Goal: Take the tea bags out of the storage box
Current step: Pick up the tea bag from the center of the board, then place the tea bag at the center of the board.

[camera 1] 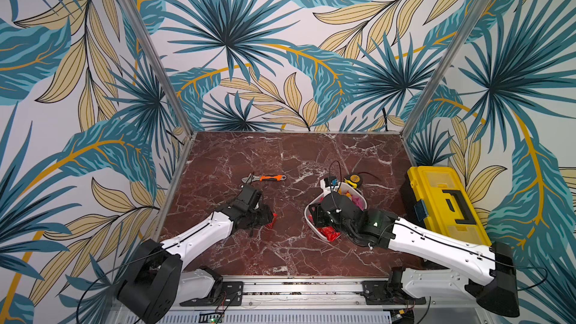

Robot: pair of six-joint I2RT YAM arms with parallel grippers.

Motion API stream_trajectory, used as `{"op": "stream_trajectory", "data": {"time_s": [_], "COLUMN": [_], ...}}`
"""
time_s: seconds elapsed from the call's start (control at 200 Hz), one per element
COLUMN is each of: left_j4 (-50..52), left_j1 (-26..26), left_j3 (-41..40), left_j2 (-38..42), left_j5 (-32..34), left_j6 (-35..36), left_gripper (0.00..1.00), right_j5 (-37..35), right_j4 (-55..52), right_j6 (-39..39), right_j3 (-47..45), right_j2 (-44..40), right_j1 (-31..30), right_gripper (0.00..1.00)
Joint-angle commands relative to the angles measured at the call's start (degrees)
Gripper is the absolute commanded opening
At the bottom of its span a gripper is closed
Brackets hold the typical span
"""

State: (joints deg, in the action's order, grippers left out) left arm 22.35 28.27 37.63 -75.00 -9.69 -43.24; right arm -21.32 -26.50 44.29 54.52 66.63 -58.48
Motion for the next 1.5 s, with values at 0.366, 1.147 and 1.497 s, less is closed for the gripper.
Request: {"op": "stream_trajectory", "data": {"time_s": [0.366, 1.147, 1.497], "left_j4": [-1.83, 3.12, 5.86], "left_j1": [0.68, -17.93, -18.19], "left_j3": [5.43, 13.15, 15.47], "left_j2": [-10.06, -17.75, -9.85], "left_j5": [1.78, 5.39, 4.98], "left_j6": [6.15, 21.60, 20.18], "left_gripper": [0.21, 0.28, 0.76], "right_j5": [-2.67, 7.33, 6.20], "right_j4": [-4.55, -9.37, -22.19], "right_j6": [3.71, 0.56, -3.10], "right_j3": [-1.88, -1.80, 1.62], "right_j2": [-1.71, -1.14, -4.75], "right_j1": [0.97, 12.03, 18.99], "right_gripper": [0.39, 0.38, 0.39]}}
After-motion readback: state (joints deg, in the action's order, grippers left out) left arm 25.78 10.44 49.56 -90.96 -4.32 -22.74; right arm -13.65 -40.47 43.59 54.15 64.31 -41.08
